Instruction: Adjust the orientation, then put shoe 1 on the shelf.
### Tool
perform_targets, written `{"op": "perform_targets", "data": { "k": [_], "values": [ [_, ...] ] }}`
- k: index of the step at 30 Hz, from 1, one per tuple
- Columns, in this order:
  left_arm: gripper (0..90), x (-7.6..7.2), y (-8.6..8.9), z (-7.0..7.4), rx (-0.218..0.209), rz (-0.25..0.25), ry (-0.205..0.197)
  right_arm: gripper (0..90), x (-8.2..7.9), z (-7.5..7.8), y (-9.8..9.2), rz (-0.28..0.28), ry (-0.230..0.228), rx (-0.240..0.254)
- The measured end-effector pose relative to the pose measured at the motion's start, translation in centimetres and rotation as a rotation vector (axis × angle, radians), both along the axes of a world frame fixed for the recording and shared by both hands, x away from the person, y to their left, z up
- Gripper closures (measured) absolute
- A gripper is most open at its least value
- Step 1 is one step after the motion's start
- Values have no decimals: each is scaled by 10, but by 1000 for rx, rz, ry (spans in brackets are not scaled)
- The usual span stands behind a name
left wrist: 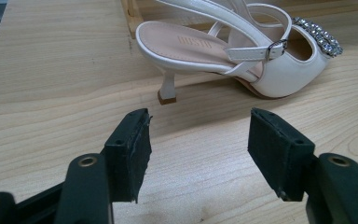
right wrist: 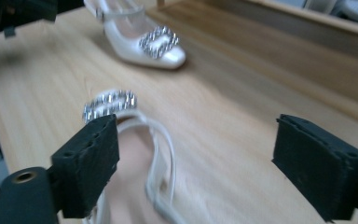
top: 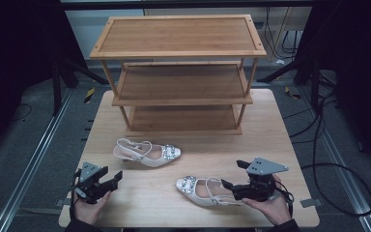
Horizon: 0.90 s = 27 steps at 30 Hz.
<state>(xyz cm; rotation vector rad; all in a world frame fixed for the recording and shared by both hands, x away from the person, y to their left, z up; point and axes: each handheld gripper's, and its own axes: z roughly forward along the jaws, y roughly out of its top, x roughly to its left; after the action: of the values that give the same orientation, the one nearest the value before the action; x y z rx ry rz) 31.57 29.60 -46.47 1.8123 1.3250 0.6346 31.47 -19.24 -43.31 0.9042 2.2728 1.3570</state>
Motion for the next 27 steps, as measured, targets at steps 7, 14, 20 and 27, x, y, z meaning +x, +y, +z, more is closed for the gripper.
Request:
{"op": "perform_targets", "data": {
  "k": [7, 14, 20, 27],
  "values": [
    [376, 0, -1, -1, 3, -1, 7, 107, -13, -22, -19, 19, 27, -28],
    [375, 1, -1, -1, 4, -7, 8, 100, -18, -31, -19, 83, 57, -2],
    [375, 0, -2, 0, 9, -6, 8, 87, -21, -25, -14, 119, 35, 32],
    [375, 1, -3, -1, 14, -8, 11, 91, -20, -18, -10, 127, 9, 40]
  ]
}}
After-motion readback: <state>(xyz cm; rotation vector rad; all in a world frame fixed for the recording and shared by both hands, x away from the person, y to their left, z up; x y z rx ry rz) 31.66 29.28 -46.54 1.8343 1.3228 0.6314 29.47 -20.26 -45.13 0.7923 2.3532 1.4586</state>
